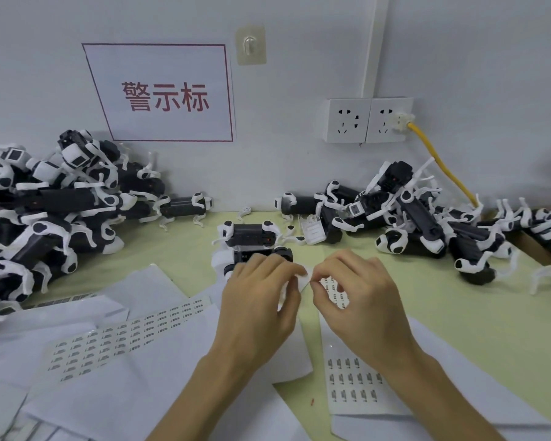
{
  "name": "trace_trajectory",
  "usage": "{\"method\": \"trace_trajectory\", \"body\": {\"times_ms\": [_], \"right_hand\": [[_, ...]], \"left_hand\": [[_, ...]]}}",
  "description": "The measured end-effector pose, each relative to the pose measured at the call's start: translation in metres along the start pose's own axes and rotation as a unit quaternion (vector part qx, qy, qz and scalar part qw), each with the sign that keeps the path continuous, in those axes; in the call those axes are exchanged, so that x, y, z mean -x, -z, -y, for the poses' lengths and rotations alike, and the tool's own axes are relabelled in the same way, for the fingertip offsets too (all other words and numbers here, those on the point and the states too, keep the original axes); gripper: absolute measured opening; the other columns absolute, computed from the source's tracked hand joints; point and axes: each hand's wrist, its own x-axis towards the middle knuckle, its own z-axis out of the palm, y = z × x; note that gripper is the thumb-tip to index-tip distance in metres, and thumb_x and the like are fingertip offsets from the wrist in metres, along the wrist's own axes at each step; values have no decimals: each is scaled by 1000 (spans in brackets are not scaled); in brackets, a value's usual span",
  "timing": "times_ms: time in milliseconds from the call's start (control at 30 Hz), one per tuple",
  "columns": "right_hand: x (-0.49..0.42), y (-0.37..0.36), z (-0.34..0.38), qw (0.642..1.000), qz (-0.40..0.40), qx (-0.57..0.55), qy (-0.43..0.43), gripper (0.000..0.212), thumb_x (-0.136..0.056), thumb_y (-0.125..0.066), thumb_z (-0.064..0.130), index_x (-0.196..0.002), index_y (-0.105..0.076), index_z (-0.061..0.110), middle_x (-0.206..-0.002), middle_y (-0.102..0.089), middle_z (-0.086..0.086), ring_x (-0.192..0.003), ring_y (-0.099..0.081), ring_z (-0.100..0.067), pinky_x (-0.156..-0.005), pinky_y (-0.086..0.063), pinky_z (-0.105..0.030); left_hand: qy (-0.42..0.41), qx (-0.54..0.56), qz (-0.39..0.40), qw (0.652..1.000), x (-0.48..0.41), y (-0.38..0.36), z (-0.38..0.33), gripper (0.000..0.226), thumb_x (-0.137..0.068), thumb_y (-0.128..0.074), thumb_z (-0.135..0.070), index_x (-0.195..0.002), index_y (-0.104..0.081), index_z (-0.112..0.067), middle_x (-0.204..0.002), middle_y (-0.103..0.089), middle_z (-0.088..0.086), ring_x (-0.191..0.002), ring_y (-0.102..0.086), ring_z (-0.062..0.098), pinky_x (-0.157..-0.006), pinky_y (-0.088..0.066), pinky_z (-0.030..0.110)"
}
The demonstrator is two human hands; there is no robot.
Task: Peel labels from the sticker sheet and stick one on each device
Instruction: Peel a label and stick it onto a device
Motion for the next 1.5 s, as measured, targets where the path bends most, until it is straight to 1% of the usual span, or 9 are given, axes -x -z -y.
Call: {"method": "trace_trajectory", "body": {"times_ms": [233, 433, 667, 767, 867, 933, 1167, 1333, 1500], "right_hand": [[2, -1, -2, 984, -7, -142, -109, 22, -85, -75, 2, -83, -64, 21, -84, -57, 15, -64, -53, -12, -62, -46, -25], [8, -8, 2, 981, 12, -144, -131, 12, -90, -67, 16, -92, -67, 27, -85, -56, 16, -58, -54, -16, -57, -48, -30], [8, -9, 8, 962, 14, -199, -185, 21, -90, -70, 6, -92, -71, 27, -83, -61, 13, -60, -54, -17, -58, -44, -18], [3, -8, 10, 895, 19, -342, -287, 13, -86, -71, 15, -85, -75, 28, -75, -64, 12, -55, -50, -11, -56, -44, -20], [-2, -5, 7, 754, 44, -532, -382, 7, -87, -71, 14, -82, -76, 14, -72, -61, -3, -53, -46, -16, -49, -38, -24], [-4, -2, 5, 726, 50, -555, -403, 8, -86, -73, 15, -79, -74, 13, -69, -57, -6, -49, -40, -14, -44, -29, -21], [-8, 6, -7, 752, 27, -516, -409, 14, -76, -74, 30, -75, -74, 16, -50, -40, -2, -41, -23, -11, -38, -19, -19], [-8, 13, -7, 882, -37, -351, -312, 5, -84, -78, 27, -79, -77, 26, -63, -60, -15, -56, -48, -26, -53, -40, -28], [-10, 9, -3, 881, 42, -374, -286, 4, -82, -79, 22, -79, -77, 22, -77, -71, -1, -75, -61, -25, -70, -47, -26]], "left_hand": [[181, -128, 128, 967, -5, 8, 42, 65, -96, -58, -41, -156, -37, -28, -162, -36, -8, -151, -27, 16, -122, -17, 44], [240, -69, 92, 964, -5, 9, 50, 50, -83, -77, -37, -131, -65, -27, -119, -51, -5, -104, -52, 21, -71, -45, 33], [323, 100, -27, 941, -7, 9, 43, 37, -79, -83, -38, -109, -63, -31, -102, -63, -21, -89, -61, 0, -69, -45, 21], [358, 299, -42, 884, -11, 8, 32, 28, -81, -84, -36, -102, -66, -33, -96, -74, -23, -91, -68, -6, -72, -49, 13], [381, 481, 31, 789, -8, 1, 13, 25, -79, -79, -39, -98, -74, -23, -96, -79, 1, -92, -75, 15, -76, -56, 27], [393, 528, 68, 750, -2, -6, 1, 39, -69, -80, -46, -97, -73, -19, -91, -77, 6, -82, -74, 19, -64, -56, 30], [400, 526, 117, 741, 6, -17, 2, 36, -66, -77, -57, -88, -78, -28, -79, -73, -1, -63, -63, 12, -49, -45, 24], [360, 514, 184, 756, 7, -17, 4, 33, -73, -71, -54, -100, -78, -38, -110, -77, -7, -83, -70, 13, -58, -51, 23], [325, 505, 198, 774, 6, -20, 2, 13, -80, -72, -46, -92, -75, -40, -99, -77, -9, -81, -72, 14, -61, -54, 28]]}}
